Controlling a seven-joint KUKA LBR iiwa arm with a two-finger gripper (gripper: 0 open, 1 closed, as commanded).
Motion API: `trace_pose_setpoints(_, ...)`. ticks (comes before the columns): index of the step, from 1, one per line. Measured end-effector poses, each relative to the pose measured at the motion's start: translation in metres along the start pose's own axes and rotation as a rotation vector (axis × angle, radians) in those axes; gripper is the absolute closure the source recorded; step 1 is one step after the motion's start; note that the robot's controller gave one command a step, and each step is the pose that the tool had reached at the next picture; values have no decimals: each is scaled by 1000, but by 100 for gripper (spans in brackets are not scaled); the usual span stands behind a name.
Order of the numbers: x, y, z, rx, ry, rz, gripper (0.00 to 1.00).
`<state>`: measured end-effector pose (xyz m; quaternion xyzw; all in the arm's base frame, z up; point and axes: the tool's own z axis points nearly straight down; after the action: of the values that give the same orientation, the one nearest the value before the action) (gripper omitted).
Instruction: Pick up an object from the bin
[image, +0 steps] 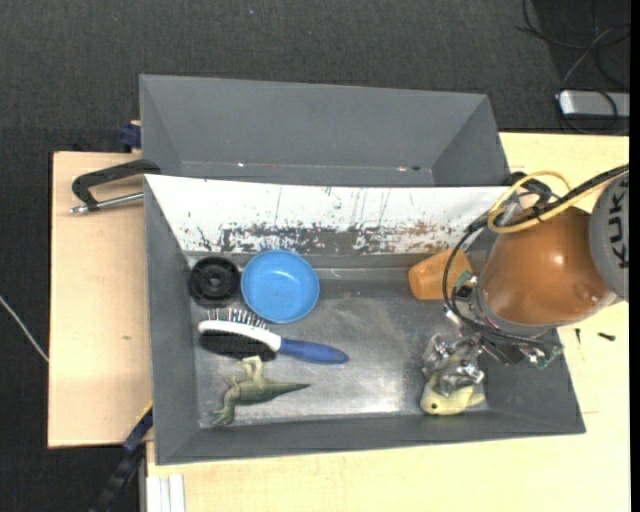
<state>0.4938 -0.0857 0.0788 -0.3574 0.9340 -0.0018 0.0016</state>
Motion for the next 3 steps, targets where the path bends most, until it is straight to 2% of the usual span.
trace_pose_setpoints(1, -8, -2, -2, 14, -25, -2, 0)
trace_pose_setpoints(2, 2, -13, 3, 6, -18, -315, 0)
trace_pose_setpoints(3, -8, -27, -34, 1, -6, -133, 0)
